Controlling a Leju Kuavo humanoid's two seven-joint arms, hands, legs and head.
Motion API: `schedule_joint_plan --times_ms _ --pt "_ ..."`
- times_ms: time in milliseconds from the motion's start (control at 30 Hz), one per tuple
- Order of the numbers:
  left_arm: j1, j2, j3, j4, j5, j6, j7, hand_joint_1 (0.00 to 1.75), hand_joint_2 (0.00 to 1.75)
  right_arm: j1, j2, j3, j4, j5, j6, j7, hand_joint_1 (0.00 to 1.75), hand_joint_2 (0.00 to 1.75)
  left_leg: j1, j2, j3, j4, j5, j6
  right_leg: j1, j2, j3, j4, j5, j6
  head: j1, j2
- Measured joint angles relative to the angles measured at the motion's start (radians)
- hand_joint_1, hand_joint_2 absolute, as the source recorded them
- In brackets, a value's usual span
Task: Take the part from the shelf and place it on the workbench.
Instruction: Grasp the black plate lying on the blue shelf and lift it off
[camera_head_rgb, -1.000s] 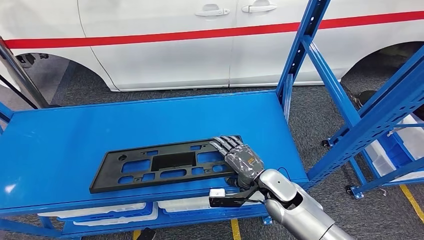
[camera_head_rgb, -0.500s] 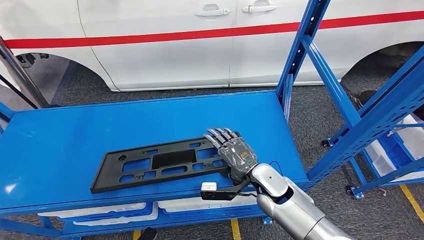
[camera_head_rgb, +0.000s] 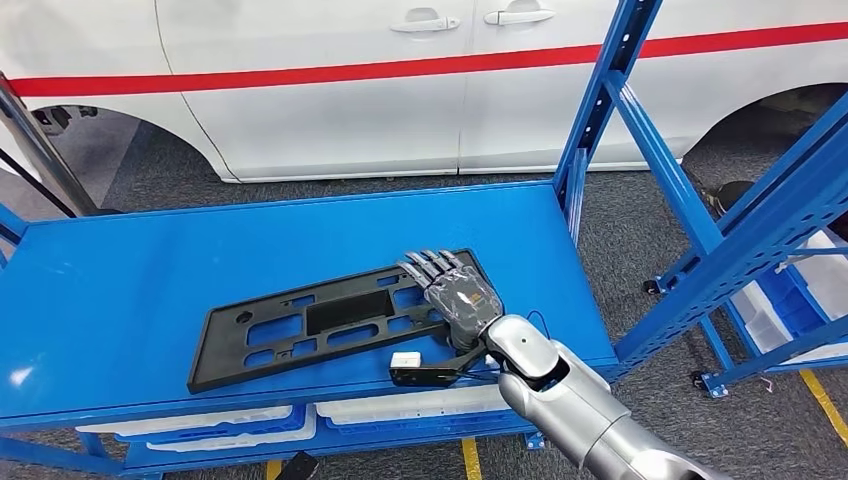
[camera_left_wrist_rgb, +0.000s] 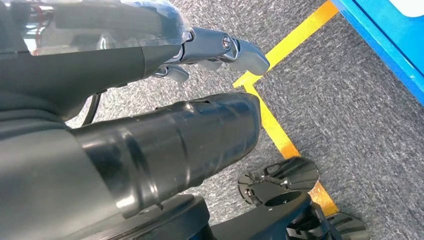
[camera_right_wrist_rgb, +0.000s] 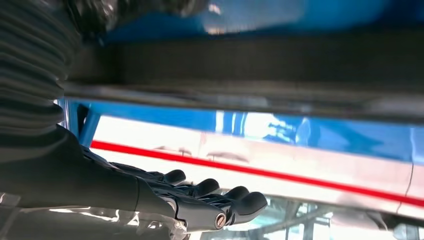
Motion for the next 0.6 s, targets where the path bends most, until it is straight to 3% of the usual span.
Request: schedule_joint_plan --times_ms 600 --pt "-0.002 0.0 0.0 0.0 0.002 -0.001 0.0 0.0 0.0 -0.03 0.019 0.006 0.096 -0.027 -0.008 -0.033 1.75 1.75 0.0 0.0 0.004 0.0 0.0 0.0 0.0 0.0 0.001 0.0 0.0 0.0 0.0 0.0"
